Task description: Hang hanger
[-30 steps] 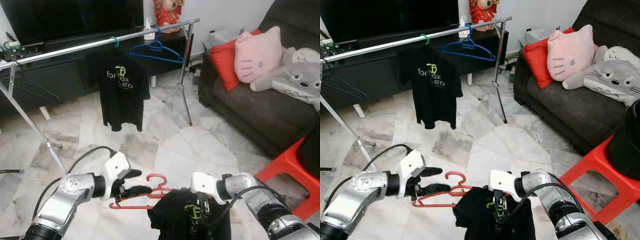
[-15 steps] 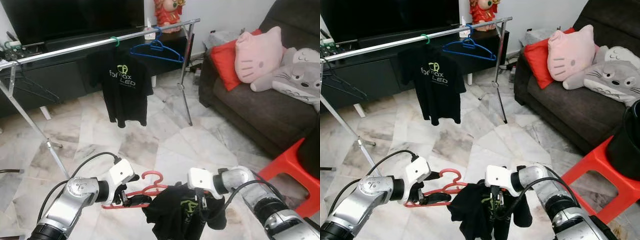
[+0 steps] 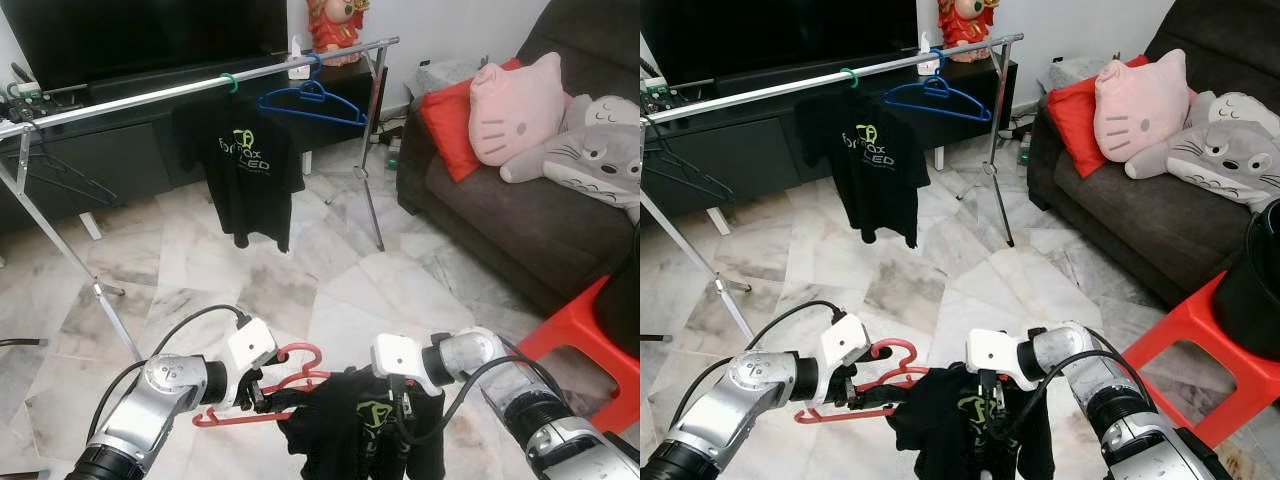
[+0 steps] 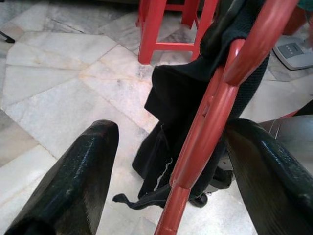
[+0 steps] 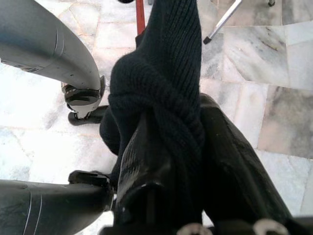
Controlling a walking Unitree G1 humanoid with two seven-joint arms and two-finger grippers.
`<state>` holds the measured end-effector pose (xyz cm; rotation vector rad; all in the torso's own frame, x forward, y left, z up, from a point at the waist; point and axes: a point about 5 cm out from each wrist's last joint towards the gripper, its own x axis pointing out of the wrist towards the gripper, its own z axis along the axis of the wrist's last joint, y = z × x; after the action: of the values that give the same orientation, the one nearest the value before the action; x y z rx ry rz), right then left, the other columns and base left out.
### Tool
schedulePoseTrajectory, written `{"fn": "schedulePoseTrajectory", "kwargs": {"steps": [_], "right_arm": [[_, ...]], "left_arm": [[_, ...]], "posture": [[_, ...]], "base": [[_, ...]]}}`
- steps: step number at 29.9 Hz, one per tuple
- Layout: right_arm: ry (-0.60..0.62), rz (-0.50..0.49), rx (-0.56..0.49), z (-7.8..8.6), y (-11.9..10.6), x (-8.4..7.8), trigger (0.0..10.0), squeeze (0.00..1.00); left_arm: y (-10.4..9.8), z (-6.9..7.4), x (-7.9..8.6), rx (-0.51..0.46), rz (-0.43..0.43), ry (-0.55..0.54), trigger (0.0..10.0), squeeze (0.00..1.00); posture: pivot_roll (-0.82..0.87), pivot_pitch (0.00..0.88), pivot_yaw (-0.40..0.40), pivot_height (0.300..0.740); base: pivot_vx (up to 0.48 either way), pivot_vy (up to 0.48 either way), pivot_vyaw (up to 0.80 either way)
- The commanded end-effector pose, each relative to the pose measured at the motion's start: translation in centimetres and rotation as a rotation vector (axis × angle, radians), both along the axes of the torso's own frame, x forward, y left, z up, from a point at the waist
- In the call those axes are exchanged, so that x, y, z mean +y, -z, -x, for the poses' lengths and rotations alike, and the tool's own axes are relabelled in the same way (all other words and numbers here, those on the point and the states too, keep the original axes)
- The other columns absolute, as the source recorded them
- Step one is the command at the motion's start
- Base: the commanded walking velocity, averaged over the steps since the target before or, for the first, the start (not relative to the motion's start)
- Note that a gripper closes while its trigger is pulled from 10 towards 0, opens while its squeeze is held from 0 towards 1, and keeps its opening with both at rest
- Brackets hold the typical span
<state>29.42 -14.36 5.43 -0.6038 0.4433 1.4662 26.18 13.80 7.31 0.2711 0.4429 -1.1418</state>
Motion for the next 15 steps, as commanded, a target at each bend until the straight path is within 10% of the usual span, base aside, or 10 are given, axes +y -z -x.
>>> {"fn": "schedulePoseTrajectory", "kwargs": {"steps": [1, 15], "right_arm": [[0.0, -0.034, -0.031, -0.69, -1.07, 0.33, 10.0, 0.0], [0.003, -0.038, -0.043, -0.95, -1.45, 0.38, 10.0, 0.0]], "left_arm": [[-0.06, -0.09, -0.02, -0.001, -0.024, 0.025, 0.0, 0.0], [0.4, 0.07, -0.15, 0.009, -0.058, 0.045, 0.0, 0.0]], "posture": [[0.0, 0.0, -0.039, 0.74], [0.0, 0.0, -0.04, 0.74]], "base": [[0.0, 0.0, 0.0], [0.0, 0.0, 0.0]]}}
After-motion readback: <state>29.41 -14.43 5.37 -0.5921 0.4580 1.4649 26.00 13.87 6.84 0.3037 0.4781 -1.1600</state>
